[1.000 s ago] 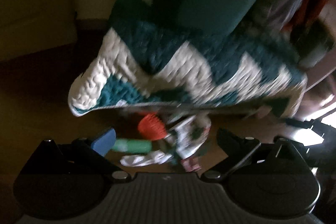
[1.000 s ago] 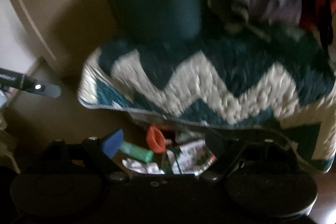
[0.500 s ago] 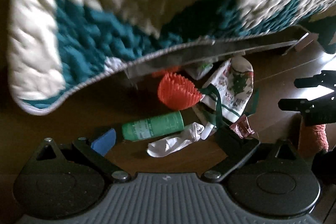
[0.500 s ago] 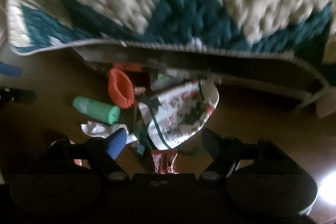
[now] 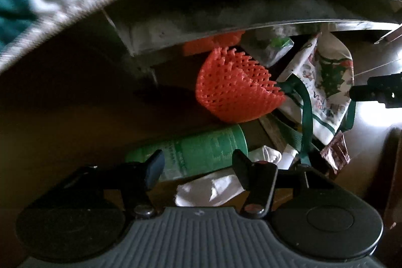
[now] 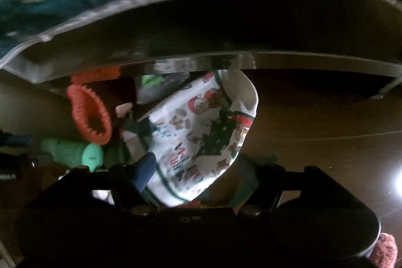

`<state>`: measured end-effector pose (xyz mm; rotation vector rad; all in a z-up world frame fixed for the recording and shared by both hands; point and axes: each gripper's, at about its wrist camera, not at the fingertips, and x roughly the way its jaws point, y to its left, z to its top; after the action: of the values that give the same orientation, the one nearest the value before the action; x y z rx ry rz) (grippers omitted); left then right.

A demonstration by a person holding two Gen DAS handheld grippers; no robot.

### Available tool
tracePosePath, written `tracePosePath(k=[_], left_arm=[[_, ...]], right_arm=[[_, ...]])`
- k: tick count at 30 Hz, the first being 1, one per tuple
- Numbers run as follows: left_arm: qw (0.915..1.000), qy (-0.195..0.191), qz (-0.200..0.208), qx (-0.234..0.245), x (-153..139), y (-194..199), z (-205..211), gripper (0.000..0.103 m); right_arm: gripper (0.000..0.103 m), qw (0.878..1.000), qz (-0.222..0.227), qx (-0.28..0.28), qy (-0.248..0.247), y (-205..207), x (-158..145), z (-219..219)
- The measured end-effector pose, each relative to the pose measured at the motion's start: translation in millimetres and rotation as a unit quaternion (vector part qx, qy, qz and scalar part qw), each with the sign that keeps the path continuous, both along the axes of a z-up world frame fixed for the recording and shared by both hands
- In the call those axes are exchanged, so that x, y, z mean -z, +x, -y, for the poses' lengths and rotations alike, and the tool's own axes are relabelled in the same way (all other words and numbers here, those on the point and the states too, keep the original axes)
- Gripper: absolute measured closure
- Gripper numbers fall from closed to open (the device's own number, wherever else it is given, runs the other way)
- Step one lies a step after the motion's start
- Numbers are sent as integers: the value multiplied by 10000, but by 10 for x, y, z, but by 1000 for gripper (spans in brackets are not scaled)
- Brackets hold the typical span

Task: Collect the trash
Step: 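Grasp the Christmas-print bag with the right tool while the left grasps the green spray can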

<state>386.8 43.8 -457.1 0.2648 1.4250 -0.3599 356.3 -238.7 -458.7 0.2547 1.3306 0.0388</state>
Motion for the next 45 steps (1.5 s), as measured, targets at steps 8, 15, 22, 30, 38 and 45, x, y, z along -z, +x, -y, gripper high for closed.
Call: tracePosePath(k=[8, 15, 22, 30, 38, 45], left_arm=[[9986, -12, 45, 531, 96, -28, 261, 39], [9853, 469, 76, 1641, 280, -100, 231, 24], [9670, 590, -183, 2472, 536, -62, 109, 22], [9620, 704, -461, 2596, 882, 83, 152, 22], [9818, 458, -487, 1780, 904, 139, 48, 31], [9944, 278, -503, 883, 798, 60, -178, 47]], right_arm=[[31, 9995, -18, 220, 223, 81, 172, 131], [32, 9992, -46, 317, 225, 142, 234, 252], [32, 9979, -97, 571, 286, 217, 379, 299], [42, 9962, -243, 792, 261, 316, 538, 291], [98, 9951, -333, 926, 70, 366, 566, 302], [102, 9876, -338, 1501, 308, 109, 220, 425]])
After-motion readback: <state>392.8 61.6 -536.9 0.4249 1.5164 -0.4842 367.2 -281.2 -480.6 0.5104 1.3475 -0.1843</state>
